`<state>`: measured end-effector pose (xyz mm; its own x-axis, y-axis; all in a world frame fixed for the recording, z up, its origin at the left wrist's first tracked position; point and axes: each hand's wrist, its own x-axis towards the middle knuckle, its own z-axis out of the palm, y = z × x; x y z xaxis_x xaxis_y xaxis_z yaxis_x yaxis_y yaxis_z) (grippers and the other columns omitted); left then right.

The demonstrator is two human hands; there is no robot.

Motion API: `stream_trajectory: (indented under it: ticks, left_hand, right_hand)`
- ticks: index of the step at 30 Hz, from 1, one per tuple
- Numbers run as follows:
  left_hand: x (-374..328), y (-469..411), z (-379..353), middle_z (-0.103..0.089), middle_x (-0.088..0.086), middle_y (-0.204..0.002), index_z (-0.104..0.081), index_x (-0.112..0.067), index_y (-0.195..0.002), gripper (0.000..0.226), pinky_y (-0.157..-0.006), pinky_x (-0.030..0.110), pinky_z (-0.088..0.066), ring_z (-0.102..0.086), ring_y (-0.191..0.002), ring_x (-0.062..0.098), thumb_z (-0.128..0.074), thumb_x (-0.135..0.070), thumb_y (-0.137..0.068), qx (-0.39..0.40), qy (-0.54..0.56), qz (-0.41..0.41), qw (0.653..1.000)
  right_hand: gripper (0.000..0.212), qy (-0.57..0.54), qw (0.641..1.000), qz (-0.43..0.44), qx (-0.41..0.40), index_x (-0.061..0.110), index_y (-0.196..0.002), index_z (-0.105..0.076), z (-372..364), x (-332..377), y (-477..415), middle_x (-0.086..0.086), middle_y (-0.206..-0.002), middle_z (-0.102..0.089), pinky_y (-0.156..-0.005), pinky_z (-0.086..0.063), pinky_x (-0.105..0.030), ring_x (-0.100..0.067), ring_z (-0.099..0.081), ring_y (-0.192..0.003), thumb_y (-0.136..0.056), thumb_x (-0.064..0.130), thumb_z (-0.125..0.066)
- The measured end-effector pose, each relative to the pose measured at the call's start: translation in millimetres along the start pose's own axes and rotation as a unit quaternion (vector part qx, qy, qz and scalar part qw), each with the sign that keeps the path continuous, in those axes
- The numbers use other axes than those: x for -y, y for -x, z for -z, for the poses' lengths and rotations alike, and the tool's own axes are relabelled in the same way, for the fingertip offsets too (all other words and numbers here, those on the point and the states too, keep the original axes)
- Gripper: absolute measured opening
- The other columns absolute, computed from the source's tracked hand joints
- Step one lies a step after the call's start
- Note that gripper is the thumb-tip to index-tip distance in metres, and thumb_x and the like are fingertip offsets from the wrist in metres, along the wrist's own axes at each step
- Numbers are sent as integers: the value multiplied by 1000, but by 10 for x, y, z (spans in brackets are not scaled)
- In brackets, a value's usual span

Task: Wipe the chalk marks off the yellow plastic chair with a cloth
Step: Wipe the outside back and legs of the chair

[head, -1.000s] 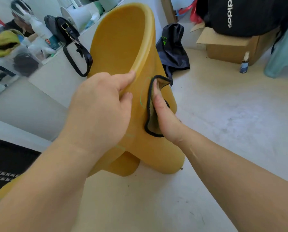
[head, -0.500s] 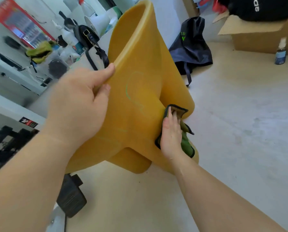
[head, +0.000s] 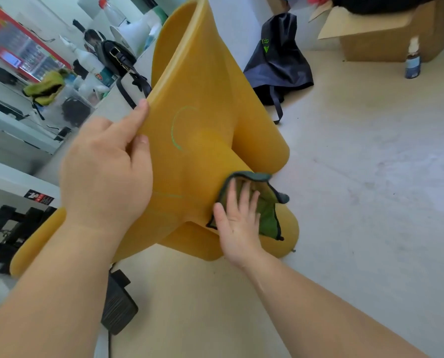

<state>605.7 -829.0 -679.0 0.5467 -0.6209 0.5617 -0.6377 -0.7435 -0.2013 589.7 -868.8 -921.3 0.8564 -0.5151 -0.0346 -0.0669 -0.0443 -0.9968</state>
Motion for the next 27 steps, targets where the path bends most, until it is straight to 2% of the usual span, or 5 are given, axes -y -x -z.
stream_trajectory:
  ticks: [5,10,13,20,27]
  left_hand:
    - [-2,70,-25,-45,5,-89,-41,-30,-148,51,-67,36,-32,-39,-79,20,-49,-29,-98,4,-66,-29,997]
    - [6,69,-21,-43,4,-88,-40,-31,-148,52,-66,38,-35,-39,-77,21,-49,-28,-97,2,-72,-24,997]
    - [3,81,-22,-44,4,-89,-40,-32,-148,53,-67,38,-35,-39,-78,19,-50,-28,-96,1,-68,-17,998]
    - [10,90,-23,-43,3,-91,-38,-33,-149,54,-69,36,-30,-36,-81,18,-48,-29,-96,3,-69,-18,997]
    - [33,104,-23,-44,5,-91,-39,-33,-148,58,-70,38,-34,-38,-82,20,-43,-24,-91,0,-64,-24,998]
  right_hand:
    - [75,-50,982,-180,6,38,-153,29,34,-222,-83,2,-165,34,-124,8,-57,-33,25,-154,-100,68,-15]
    - [82,-14,999,40,14,48,-137,46,-309,468,241,12,-146,58,-113,29,-44,-25,50,-140,-79,89,6]
    - [70,-26,997,69,13,62,-131,44,-423,470,292,22,-135,61,-113,29,-46,-15,55,-135,-75,90,13]
    - [77,14,989,-148,28,46,-121,54,-366,-182,252,-5,-161,41,-122,15,-60,-33,32,-151,-83,85,-1]
    - [94,27,996,61,-57,31,-148,40,-243,459,97,7,-159,42,-118,27,-42,-23,40,-148,-80,87,8]
